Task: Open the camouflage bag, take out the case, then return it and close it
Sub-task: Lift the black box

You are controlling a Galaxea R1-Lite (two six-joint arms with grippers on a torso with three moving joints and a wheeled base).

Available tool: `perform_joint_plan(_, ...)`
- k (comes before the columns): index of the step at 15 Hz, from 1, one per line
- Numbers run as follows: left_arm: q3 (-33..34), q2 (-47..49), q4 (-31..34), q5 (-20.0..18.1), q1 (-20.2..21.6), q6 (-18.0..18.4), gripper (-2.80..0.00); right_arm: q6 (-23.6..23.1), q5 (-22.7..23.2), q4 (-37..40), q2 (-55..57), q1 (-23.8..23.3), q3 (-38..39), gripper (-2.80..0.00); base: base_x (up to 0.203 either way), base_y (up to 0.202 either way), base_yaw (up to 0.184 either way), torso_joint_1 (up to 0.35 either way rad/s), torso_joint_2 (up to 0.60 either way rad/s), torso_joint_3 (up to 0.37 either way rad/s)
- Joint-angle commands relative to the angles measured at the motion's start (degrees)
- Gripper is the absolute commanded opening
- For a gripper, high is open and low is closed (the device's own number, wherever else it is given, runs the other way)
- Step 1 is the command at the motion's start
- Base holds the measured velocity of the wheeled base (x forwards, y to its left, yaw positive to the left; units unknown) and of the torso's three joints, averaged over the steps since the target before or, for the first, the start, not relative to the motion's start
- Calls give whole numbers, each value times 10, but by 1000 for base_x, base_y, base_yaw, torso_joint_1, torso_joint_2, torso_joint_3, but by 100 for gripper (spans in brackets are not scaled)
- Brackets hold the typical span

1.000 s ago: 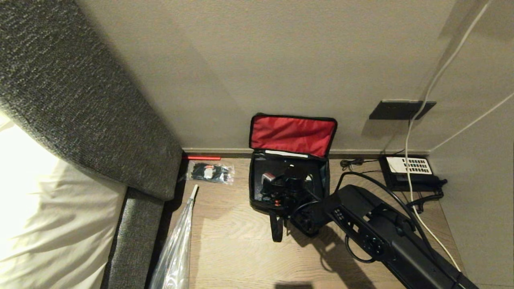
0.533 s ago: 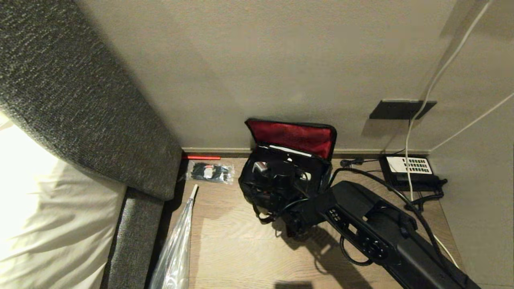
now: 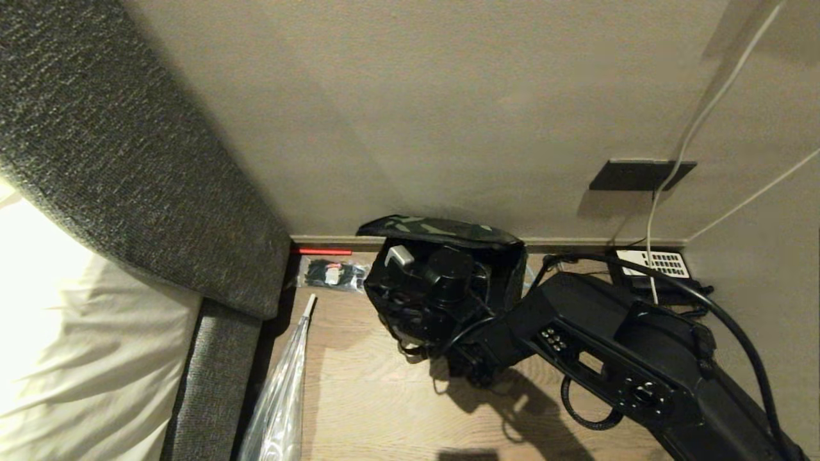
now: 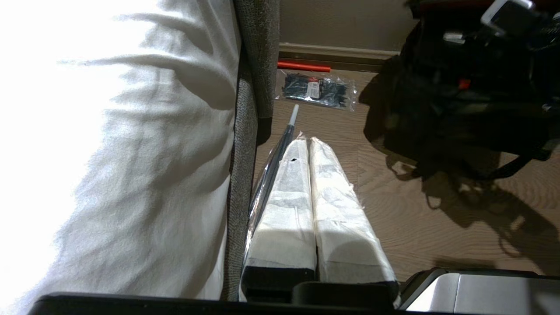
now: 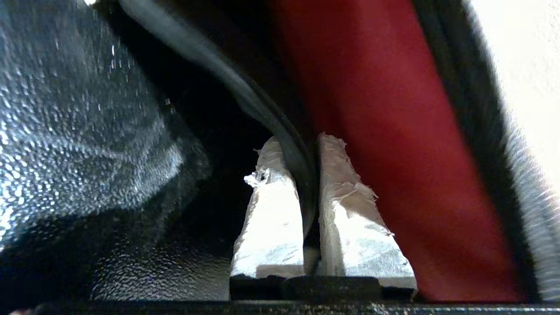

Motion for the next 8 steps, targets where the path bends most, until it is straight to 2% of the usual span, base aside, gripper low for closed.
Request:
perform_joint_plan(1,2,-1,0,0,0,0,-280,2,-3,-8,-26,5,8,-280,0,0,0,0,0,0)
perform_joint_plan(4,2,-1,0,0,0,0,-280,15,-3,-4,-21,4,15,-280,0,0,0,0,0,0)
perform_joint_plan(8,2,-1,0,0,0,0,-280,76,5,32,12,4,23,-280,0,0,0,0,0,0)
